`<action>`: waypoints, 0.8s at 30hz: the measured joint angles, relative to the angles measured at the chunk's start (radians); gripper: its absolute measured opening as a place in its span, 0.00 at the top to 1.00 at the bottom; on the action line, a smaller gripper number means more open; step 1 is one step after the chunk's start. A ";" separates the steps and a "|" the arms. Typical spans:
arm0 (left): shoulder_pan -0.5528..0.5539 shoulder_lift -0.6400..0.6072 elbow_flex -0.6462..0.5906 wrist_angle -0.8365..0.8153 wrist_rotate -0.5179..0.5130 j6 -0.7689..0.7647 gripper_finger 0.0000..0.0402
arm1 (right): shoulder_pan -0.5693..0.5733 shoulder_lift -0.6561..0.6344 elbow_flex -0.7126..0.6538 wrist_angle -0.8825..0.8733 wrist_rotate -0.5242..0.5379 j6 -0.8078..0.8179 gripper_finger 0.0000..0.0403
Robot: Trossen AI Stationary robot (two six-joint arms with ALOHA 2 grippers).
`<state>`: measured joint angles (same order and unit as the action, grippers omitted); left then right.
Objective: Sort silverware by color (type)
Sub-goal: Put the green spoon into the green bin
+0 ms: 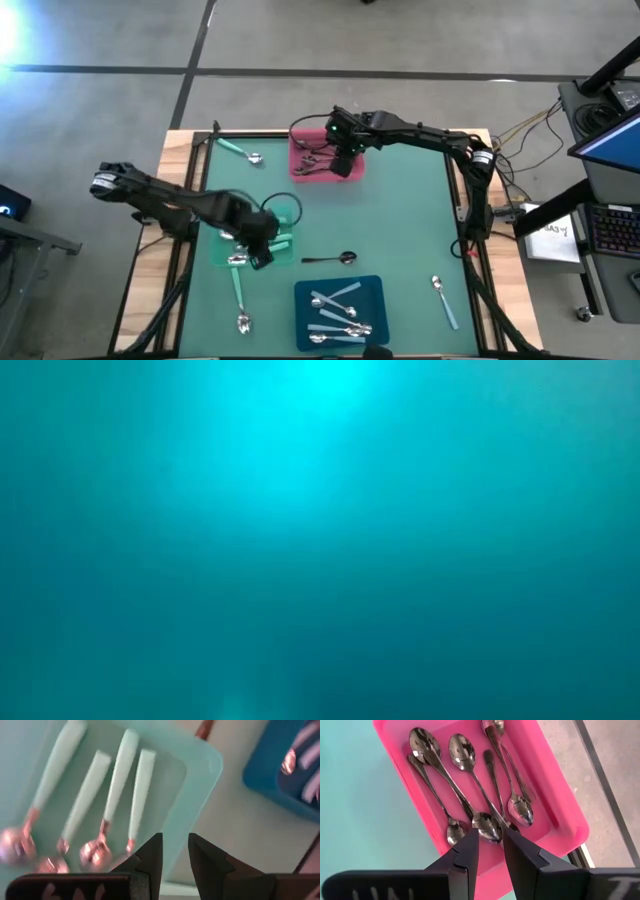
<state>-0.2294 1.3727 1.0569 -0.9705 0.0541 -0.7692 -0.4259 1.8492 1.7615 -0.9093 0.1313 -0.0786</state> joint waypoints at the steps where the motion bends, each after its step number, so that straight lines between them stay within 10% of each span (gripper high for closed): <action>1: -0.029 0.000 0.001 -0.006 -0.021 -0.079 0.81 | 0.000 0.000 0.000 0.007 0.000 0.000 0.80; 10: -0.248 0.045 0.010 0.037 -0.093 -0.759 0.81 | 0.000 0.000 0.000 0.032 0.000 0.000 0.80; 24: -0.492 0.183 0.010 0.031 -0.035 -1.298 0.56 | 0.000 0.000 0.000 0.033 0.000 0.000 0.80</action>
<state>-0.7218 1.5557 1.0664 -0.9390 0.0189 -2.0673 -0.4259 1.8492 1.7615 -0.8765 0.1311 -0.0787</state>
